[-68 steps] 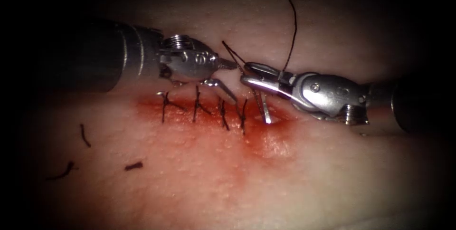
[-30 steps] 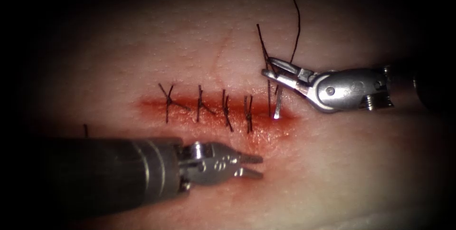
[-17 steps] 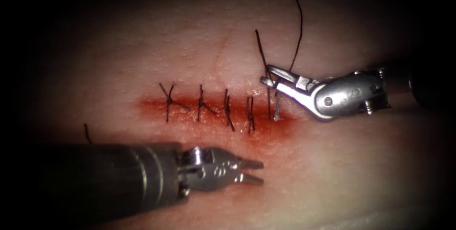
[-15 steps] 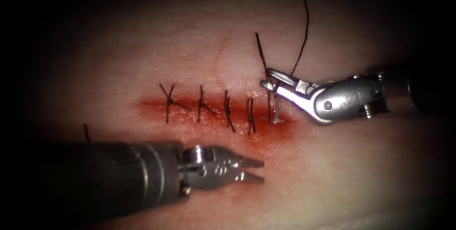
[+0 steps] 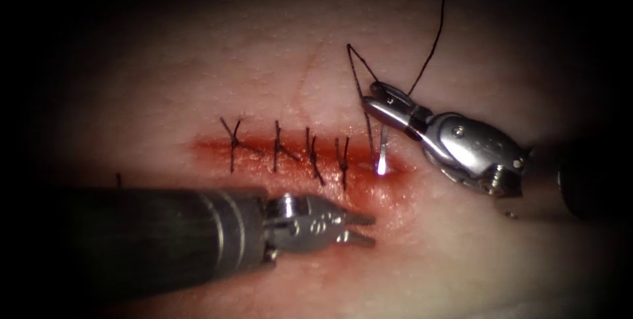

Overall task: Wound Closure
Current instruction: With the right hand, throw the needle through the skin below the incision.

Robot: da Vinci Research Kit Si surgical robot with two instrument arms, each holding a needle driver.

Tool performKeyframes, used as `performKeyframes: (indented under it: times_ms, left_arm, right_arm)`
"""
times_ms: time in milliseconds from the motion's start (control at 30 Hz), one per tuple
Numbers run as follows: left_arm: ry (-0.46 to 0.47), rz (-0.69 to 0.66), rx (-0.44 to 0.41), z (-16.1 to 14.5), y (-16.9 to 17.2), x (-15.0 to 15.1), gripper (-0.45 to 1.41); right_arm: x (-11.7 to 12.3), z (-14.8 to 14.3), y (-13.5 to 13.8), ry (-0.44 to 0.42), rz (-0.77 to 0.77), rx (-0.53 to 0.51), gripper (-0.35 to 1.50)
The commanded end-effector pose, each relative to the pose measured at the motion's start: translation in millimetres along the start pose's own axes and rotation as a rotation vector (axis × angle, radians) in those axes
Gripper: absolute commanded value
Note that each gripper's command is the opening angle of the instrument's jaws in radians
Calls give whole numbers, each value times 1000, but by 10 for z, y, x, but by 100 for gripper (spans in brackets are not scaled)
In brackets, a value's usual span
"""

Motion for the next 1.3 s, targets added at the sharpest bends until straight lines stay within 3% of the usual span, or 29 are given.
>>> performKeyframes:
  times_ms: [33, 200, 333, 600, 900, 1167, 1300]
  left_arm:
    - [-3, 2, -2, 7, -1, 1, 0]
    - [-3, 4, -2, 6, 1, 0, 0]
    - [-5, 5, -5, 4, 2, -1, 0]
    - [-5, 6, -6, 4, 2, -2, 0]
    - [-3, 0, -8, 9, -5, -9, -3]
    - [-2, 2, -10, 8, -6, -10, -3]
    - [0, -3, -14, 6, -6, -12, -3]
  right_arm:
    - [-4, 11, -4, -6, 40, -5, -35]
    - [-11, 14, 1, -68, 218, 1, -35]
    - [-17, 10, -2, -134, 232, 19, -35]
    - [-23, 4, -6, -146, 281, 47, -35]
    - [-20, 9, -7, -177, 553, 64, -35]
    - [-25, -2, -15, -255, 613, 55, -35]
    - [-24, -18, -22, -253, 602, -20, -35]
